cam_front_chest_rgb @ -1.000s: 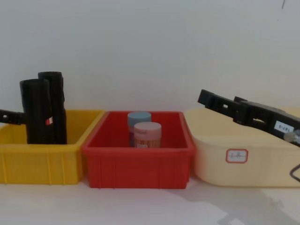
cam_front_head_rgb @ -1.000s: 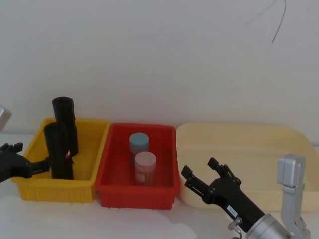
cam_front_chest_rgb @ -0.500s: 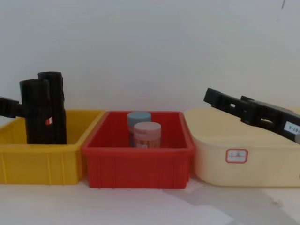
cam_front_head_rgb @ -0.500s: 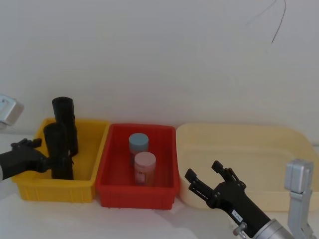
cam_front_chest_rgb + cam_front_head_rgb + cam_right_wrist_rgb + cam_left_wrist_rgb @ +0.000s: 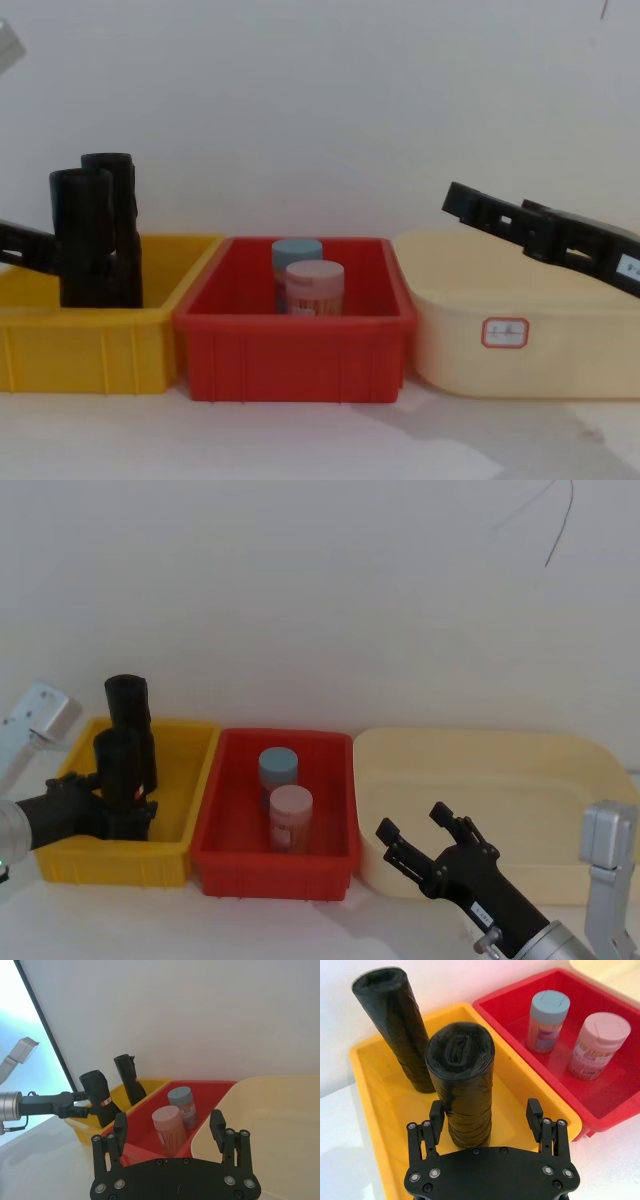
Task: Pick up the garbage bag with the one hand and transfer it to the other hand.
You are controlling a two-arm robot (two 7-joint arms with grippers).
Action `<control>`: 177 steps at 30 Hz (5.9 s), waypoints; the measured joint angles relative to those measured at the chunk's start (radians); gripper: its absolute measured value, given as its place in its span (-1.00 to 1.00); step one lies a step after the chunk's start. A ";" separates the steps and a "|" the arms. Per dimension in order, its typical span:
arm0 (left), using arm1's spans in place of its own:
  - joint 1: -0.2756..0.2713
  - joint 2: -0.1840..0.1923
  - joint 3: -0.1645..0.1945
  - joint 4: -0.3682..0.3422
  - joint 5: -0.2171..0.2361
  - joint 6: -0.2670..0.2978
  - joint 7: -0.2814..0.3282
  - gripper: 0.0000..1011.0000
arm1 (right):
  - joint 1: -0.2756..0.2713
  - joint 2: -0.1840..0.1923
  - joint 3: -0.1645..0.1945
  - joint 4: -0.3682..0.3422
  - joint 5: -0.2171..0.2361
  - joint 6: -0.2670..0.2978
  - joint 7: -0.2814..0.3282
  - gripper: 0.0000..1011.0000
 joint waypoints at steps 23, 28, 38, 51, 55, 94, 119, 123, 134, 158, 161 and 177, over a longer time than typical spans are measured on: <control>-0.036 -0.099 0.063 0.050 0.102 0.076 0.163 0.98 | 0.011 0.005 0.013 0.025 0.015 -0.003 0.001 0.98; -0.042 -0.115 0.067 0.066 0.114 0.069 0.178 0.98 | 0.019 0.004 0.014 0.036 0.015 -0.003 0.001 0.98; -0.042 -0.146 0.045 0.079 0.122 0.038 0.214 0.98 | 0.033 0.000 0.013 0.052 0.013 0.001 0.001 0.98; -0.027 -0.165 0.003 0.082 0.119 0.025 0.247 0.98 | 0.049 -0.011 0.003 0.068 0.004 0.008 -0.001 0.98; -0.025 -0.168 -0.005 0.083 0.118 0.023 0.252 0.98 | 0.051 -0.015 0.002 0.075 0.002 0.009 -0.003 0.98; -0.018 -0.175 -0.023 0.085 0.114 0.019 0.264 -0.16 | 0.136 -0.021 -0.033 0.098 -0.042 0.072 0.009 0.98; -0.018 -0.175 -0.024 0.085 0.114 0.019 0.264 -0.18 | 0.439 -0.082 -0.214 0.249 -0.123 0.315 0.041 0.98; -0.018 -0.175 -0.024 0.085 0.114 0.019 0.264 -0.18 | 0.478 -0.096 -0.235 0.286 -0.133 0.358 0.041 0.98; -0.018 -0.175 -0.024 0.085 0.114 0.019 0.264 -0.18 | 0.556 -0.140 -0.267 0.406 -0.149 0.433 0.040 0.98; -0.018 -0.175 -0.024 0.085 0.114 0.019 0.264 -0.18 | 0.640 -0.167 -0.284 0.576 -0.202 0.463 0.026 0.98; -0.018 -0.175 -0.024 0.085 0.114 0.019 0.264 -0.18 | 0.645 -0.168 -0.286 0.585 -0.207 0.465 0.029 0.98; -0.018 -0.175 -0.024 0.085 0.114 0.019 0.264 -0.18 | 0.661 -0.187 -0.292 0.616 -0.226 0.469 0.049 0.98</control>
